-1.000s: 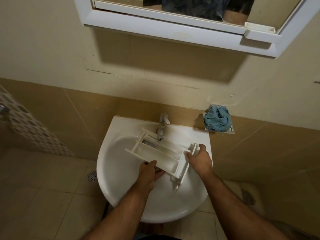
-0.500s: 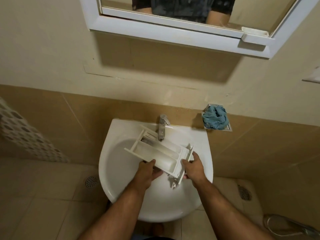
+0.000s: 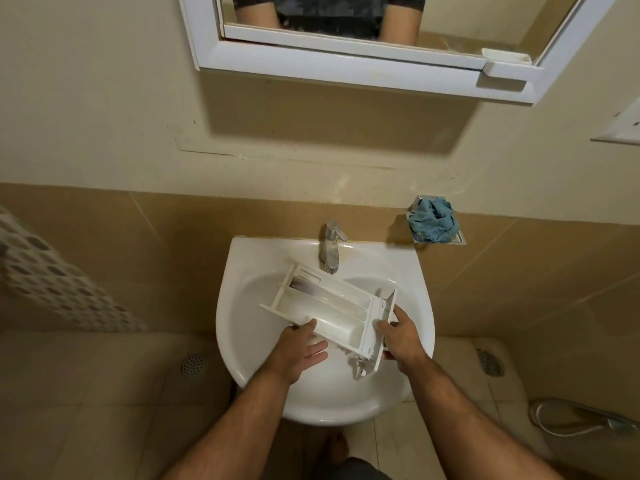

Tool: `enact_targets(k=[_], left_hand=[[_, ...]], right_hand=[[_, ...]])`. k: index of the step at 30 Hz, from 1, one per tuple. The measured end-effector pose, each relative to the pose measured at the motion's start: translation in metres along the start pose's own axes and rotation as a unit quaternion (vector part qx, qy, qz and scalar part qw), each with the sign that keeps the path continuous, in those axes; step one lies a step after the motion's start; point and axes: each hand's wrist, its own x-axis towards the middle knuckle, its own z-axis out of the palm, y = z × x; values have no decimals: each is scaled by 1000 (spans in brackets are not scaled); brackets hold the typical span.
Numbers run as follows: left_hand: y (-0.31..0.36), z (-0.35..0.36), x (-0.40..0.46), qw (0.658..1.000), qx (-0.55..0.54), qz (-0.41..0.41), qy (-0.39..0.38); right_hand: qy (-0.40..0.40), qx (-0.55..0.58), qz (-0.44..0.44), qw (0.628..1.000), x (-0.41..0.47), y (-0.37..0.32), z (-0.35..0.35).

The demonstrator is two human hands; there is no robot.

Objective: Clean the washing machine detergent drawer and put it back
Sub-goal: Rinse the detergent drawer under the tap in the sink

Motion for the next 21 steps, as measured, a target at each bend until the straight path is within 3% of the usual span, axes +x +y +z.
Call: enact_targets(k=[8,16,21], left_hand=[[8,11,10,999,-11,14,42],[12,30,25,993,-35,86,75],[8,29,32,989,-45,71,118]], right_hand=[[-23,-15,-8,1000,29,-4,6],[-55,46,9,997,54,-8,0],[-66,48,-7,997,55,-4,1]])
